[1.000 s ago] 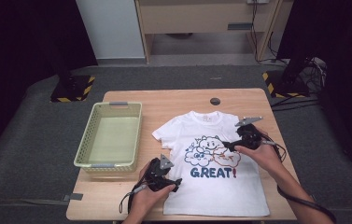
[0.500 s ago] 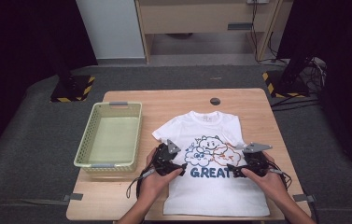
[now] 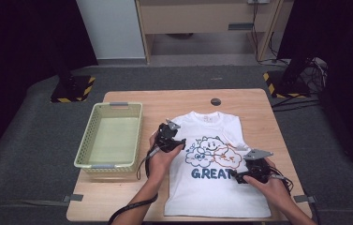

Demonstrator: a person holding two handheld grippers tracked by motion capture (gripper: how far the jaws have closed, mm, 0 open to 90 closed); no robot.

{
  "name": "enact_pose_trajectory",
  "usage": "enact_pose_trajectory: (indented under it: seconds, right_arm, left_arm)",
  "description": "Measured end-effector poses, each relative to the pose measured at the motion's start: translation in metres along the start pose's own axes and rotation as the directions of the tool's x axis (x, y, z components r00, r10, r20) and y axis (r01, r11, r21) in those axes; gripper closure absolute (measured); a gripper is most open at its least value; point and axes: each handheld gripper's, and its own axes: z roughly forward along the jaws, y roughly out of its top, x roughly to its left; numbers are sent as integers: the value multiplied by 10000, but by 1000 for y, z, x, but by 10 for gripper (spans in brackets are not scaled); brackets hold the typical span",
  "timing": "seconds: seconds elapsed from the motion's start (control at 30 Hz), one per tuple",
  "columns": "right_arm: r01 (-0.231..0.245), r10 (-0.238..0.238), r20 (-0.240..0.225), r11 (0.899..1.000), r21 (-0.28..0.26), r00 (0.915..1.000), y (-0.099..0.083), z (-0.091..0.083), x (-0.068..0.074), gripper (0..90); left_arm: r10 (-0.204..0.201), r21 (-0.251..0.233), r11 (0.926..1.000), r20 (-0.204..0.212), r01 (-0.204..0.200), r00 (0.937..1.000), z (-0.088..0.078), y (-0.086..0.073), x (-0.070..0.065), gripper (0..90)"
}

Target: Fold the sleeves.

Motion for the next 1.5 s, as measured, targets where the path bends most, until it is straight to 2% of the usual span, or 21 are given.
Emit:
enact_pose_trajectory:
  seconds: [0.1, 0.23, 0.4, 0.5, 0.83, 1.07, 1.3, 1.37, 1.43, 1.5]
  right_arm:
    - [-66, 67, 70, 9999, -104, 10000, -3, -2, -2, 109]
    - [-194, 196, 182, 9998, -75, 9996, -5, -5, -5, 111]
    - [-250, 250, 214, 9997, -2, 9995, -9, -9, -9, 113]
    - [-174, 173, 196, 9998, 37, 9997, -10, -11, -14, 115]
    - [-89, 89, 92, 10000, -7, 9999, -16, -18, -26, 119]
    - [120, -122, -132, 9998, -129, 9998, -20, -20, -30, 132]
    - [155, -158, -221, 9998, -155, 9996, -21, -21, -31, 137]
    - [188, -191, -247, 9997, -141, 9995, -21, -21, -31, 139]
    - [206, -209, -273, 9997, -119, 9994, -21, -21, -31, 140]
    - [218, -221, -281, 9997, -107, 9994, -20, -22, -32, 141]
  left_arm:
    - [-216, 108, 9997, -72, 217, 9997, 9, 1, 8, 328]
    - [-309, 151, 9994, -189, 312, 9993, 19, 4, 12, 328]
    - [-231, 122, 9996, -430, 236, 9988, 25, 9, 15, 325]
    - [-330, 62, 9994, -562, 334, 9979, 28, 11, 18, 335]
    - [-759, 242, 9966, -1110, 790, 9909, 39, 2, 38, 388]
    - [-967, 468, 9936, -1170, 1028, 9884, 47, -6, 45, 386]
    - [-1410, 305, 9891, -918, 1443, 9857, 49, -9, 50, 370]
    - [-1359, 248, 9900, -902, 1386, 9866, 49, -10, 50, 377]
    - [-1309, 230, 9909, -727, 1329, 9887, 48, -10, 49, 429]
    - [-1246, 199, 9918, -608, 1260, 9903, 47, -10, 46, 524]
